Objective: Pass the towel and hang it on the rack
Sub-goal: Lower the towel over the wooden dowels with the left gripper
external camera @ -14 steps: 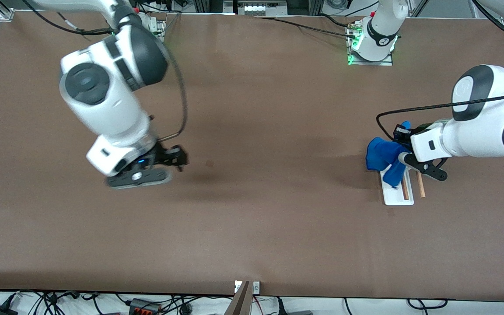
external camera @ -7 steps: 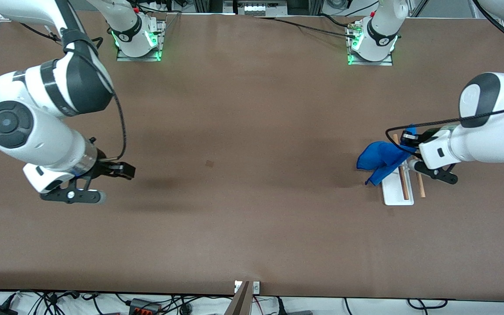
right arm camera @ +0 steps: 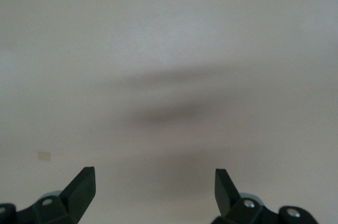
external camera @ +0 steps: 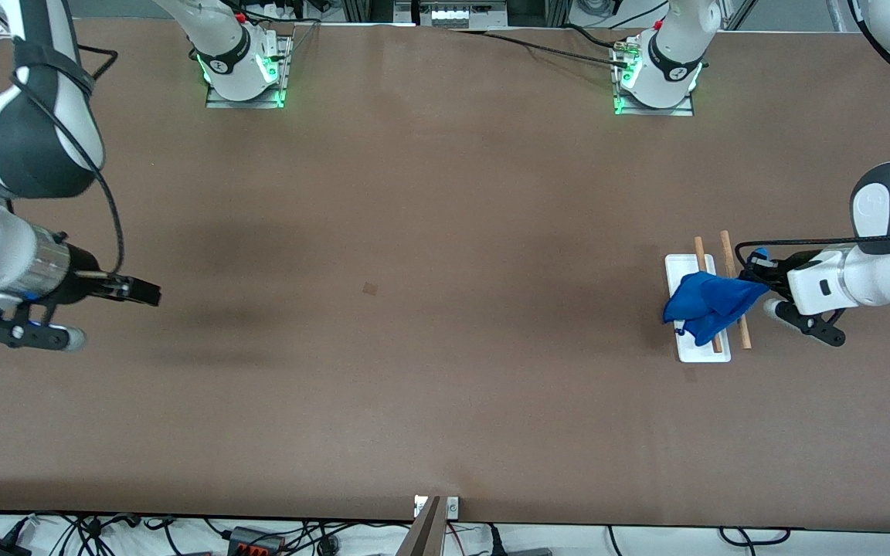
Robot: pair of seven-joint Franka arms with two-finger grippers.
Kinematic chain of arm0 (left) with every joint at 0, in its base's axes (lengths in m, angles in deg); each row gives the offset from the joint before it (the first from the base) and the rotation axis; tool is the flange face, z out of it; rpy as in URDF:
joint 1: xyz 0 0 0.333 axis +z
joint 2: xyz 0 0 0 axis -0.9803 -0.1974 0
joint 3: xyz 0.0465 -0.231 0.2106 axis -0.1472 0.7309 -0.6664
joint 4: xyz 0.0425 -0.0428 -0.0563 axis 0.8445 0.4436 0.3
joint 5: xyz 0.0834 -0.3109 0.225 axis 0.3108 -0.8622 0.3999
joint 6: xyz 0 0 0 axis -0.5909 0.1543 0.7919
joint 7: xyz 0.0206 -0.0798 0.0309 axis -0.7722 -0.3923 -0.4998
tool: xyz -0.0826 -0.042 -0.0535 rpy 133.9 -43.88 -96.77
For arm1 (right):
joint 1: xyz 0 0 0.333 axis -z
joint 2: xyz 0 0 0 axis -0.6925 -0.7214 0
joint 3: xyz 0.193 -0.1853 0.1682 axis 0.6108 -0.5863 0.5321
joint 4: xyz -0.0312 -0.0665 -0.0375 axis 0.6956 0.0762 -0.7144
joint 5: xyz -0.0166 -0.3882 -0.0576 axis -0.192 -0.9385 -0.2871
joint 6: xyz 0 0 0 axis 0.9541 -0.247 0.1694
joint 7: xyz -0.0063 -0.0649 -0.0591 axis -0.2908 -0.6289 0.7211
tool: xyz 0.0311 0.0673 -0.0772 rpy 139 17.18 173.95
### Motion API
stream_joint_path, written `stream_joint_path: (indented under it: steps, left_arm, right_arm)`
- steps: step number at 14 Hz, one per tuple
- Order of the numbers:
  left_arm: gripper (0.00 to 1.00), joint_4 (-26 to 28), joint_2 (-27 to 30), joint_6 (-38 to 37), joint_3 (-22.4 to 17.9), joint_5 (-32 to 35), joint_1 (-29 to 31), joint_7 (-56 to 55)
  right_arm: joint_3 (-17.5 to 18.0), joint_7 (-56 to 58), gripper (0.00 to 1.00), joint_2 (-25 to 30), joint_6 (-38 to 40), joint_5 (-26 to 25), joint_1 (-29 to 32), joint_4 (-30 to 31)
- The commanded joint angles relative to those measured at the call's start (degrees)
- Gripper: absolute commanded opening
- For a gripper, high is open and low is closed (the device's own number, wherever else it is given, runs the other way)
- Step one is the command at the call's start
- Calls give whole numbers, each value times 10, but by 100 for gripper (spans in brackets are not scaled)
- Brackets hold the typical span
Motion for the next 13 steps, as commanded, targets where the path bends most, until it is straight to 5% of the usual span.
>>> stream_joint_path:
  steps: [1, 6, 8, 13]
  left_arm:
    - [1, -7, 2, 6, 4, 28, 20, 42]
    - [1, -3, -13, 28, 4, 24, 57, 110]
    - [6, -3, -21, 31, 5, 17, 69, 119]
    - [1, 4, -29, 37, 13, -38, 62, 56]
  right_arm:
    - [-14, 20, 100, 66, 1, 11, 19, 52]
    - [-94, 103, 100, 88, 4, 13, -22, 46]
    - [-99, 105, 100, 104, 11, 12, -30, 51]
    - [-96, 117, 100, 145, 19, 9, -29, 105]
